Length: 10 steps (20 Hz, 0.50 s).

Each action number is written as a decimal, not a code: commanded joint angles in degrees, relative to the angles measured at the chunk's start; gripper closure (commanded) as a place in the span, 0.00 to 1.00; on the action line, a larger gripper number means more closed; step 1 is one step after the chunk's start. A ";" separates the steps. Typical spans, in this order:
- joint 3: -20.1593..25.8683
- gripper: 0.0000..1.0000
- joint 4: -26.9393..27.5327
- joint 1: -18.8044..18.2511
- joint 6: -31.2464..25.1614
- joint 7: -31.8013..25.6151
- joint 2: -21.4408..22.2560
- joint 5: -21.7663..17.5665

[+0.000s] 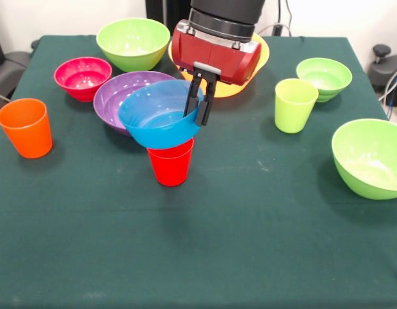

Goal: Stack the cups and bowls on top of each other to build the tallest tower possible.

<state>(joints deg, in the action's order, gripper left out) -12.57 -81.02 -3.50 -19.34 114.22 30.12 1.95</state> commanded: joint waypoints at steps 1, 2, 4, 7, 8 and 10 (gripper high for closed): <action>6.06 1.00 -4.99 -1.45 0.81 2.16 -1.21 -3.17; 6.10 1.00 -4.94 -1.45 0.94 2.20 -1.31 -3.13; 6.19 1.00 -4.83 -1.50 1.19 2.23 -1.46 -3.08; 6.20 1.00 -4.79 -1.45 1.71 2.41 -1.79 -3.09; 6.21 1.00 -4.74 -1.44 1.77 2.43 -1.86 -3.08; 6.24 1.00 -4.71 -1.46 1.94 2.46 -2.01 -3.08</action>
<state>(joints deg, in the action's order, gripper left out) -12.56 -82.30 -3.51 -19.33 114.22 30.02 1.95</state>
